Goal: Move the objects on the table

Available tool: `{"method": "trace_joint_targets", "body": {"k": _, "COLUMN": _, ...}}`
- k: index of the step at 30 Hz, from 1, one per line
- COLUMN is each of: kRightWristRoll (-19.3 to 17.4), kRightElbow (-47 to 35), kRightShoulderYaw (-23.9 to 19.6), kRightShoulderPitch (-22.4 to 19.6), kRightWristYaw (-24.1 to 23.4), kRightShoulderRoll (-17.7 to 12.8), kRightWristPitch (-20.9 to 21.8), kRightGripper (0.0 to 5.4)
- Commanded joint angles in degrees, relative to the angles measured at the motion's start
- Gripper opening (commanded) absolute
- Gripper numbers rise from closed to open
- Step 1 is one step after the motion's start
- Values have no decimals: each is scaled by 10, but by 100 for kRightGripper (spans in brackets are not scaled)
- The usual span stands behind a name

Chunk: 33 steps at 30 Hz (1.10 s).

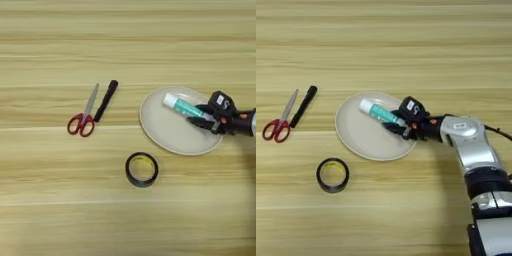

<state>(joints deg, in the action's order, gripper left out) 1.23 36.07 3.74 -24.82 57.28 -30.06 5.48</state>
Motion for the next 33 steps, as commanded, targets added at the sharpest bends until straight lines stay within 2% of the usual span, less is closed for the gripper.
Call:
{"method": "trace_joint_targets", "body": {"k": 1, "kRightWristRoll": -1, "kRightElbow": -14, "kRightShoulderYaw": -7, "kRightShoulderPitch": -36, "kRightWristYaw": -10, "kRightShoulderRoll": -24, "kRightWristPitch": 18, "kRightGripper": 166}}
{"method": "trace_joint_targets", "body": {"k": 5, "kRightWristRoll": 1, "kRightElbow": -15, "kRightShoulderYaw": -6, "kRightShoulderPitch": -33, "kRightWristYaw": -7, "kRightShoulderRoll": -24, "kRightWristPitch": 21, "kRightGripper": 166}}
{"method": "trace_joint_targets", "body": {"k": 6, "kRightWristRoll": 1, "kRightElbow": -15, "kRightShoulderYaw": -6, "kRightShoulderPitch": -33, "kRightWristYaw": -8, "kRightShoulderRoll": -24, "kRightWristPitch": 21, "kRightGripper": 195}}
{"method": "trace_joint_targets", "body": {"k": 21, "kRightWristRoll": -4, "kRightElbow": -19, "kRightShoulderYaw": -12, "kRightShoulderPitch": -39, "kRightWristYaw": -16, "kRightShoulderRoll": -20, "kRightWristPitch": 25, "kRightGripper": 344}}
{"method": "trace_joint_targets", "body": {"k": 24, "kRightWristRoll": -9, "kRightElbow": -23, "kRightShoulderYaw": -20, "kRightShoulderPitch": -43, "kRightWristYaw": -23, "kRightShoulderRoll": -17, "kRightWristPitch": 26, "kRightGripper": 359}}
{"method": "trace_joint_targets", "body": {"k": 33, "kRightWristRoll": -46, "kRightElbow": -85, "kRightShoulderYaw": -42, "kRightShoulderPitch": -49, "kRightWristYaw": -33, "kRightShoulderRoll": -3, "kRightWristPitch": 17, "kRightGripper": 465}}
